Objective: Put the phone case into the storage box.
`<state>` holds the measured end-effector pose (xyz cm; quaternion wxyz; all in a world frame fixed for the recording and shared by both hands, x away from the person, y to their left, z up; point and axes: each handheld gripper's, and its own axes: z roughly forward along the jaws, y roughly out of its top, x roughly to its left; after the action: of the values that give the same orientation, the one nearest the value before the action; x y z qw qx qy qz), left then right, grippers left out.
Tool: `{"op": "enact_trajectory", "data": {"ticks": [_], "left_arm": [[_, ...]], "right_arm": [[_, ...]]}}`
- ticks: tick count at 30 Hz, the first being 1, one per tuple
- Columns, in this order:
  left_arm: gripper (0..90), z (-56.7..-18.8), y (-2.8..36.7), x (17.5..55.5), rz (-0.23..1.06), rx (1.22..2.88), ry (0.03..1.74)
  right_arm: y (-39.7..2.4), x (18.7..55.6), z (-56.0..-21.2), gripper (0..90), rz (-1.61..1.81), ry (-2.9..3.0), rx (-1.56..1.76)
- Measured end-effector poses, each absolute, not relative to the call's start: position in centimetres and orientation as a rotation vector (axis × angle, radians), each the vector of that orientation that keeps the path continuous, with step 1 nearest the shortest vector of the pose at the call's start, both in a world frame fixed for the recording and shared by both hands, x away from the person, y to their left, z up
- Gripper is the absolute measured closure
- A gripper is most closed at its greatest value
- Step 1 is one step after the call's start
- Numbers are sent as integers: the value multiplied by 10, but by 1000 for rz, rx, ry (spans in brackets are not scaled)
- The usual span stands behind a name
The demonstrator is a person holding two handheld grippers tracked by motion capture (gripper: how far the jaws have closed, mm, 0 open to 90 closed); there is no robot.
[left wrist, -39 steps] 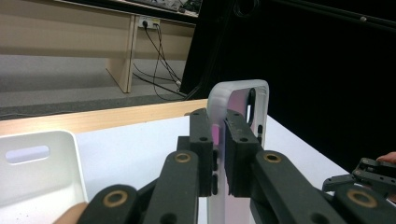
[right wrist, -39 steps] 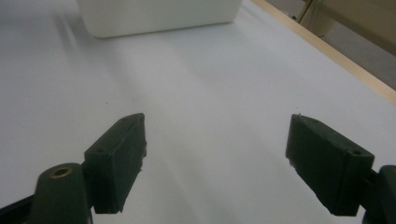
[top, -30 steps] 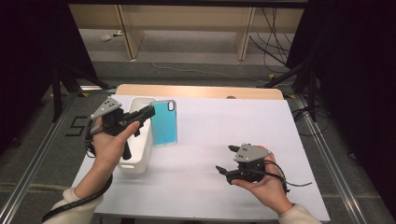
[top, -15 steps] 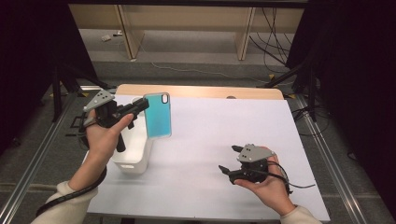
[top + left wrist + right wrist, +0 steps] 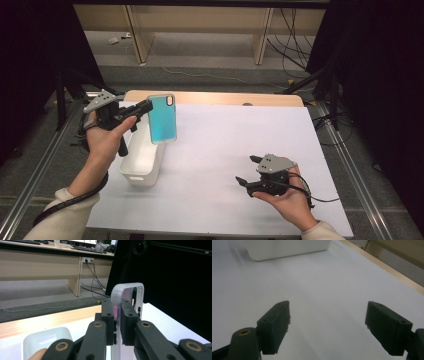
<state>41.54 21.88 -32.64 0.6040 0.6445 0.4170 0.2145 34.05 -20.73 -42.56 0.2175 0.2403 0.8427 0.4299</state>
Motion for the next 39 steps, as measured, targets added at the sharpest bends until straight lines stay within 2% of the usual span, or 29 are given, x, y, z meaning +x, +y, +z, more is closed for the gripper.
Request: {"op": "enact_trajectory", "data": {"ticks": [39], "left_arm": [[826,-330,236,445,549,1533,941]], "right_arm": [[-215,339,-429,211,1217,2334,712]]}}
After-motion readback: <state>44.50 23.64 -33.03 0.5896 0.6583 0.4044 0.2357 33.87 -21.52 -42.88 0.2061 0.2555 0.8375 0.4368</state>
